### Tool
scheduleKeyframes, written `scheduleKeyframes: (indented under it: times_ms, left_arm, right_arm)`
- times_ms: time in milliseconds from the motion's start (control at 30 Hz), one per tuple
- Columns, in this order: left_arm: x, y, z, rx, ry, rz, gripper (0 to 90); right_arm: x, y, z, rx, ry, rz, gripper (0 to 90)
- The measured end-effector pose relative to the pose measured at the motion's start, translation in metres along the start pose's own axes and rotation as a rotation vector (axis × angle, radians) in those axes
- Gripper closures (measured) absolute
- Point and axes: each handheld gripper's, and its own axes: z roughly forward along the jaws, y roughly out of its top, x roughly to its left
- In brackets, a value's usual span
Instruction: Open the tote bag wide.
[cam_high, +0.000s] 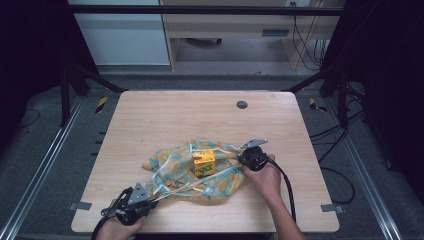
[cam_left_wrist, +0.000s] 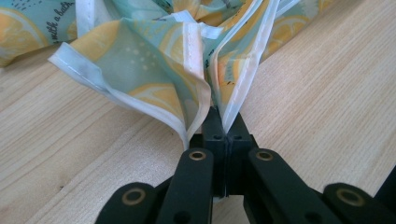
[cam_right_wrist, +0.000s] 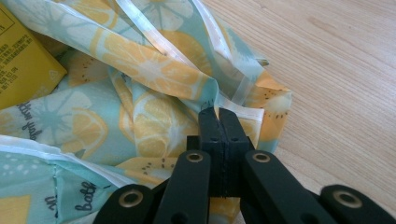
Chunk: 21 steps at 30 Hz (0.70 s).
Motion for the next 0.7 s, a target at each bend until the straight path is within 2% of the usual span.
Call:
scheduleKeyframes:
  times_ms: [200, 300, 500, 567, 700]
  left_arm:
    - [0.002, 0.0, -0.003, -0.031, 0.002, -0.011, 89.7]
    - [0.003, 0.0, -0.006, -0.06, -0.016, -0.029, 89.7]
    - [0.002, 0.0, -0.008, -0.053, 0.0, -0.012, 89.1]
    - [0.003, 0.0, -0.011, -0.078, 0.005, -0.023, 84.5]
    - [0.004, 0.003, -0.018, -0.157, 0.017, -0.03, 65.8]
  right_arm:
    - [0.0, 0.001, -0.003, -0.01, 0.004, -0.001, 89.5]
    - [0.0, 0.002, -0.006, -0.03, 0.01, -0.003, 89.0]
    - [0.0, 0.003, -0.012, -0.042, 0.021, -0.002, 88.3]
    - [0.001, 0.004, -0.016, -0.057, 0.023, -0.004, 83.8]
    - [0.002, 0.008, -0.028, -0.111, 0.01, 0.011, 73.0]
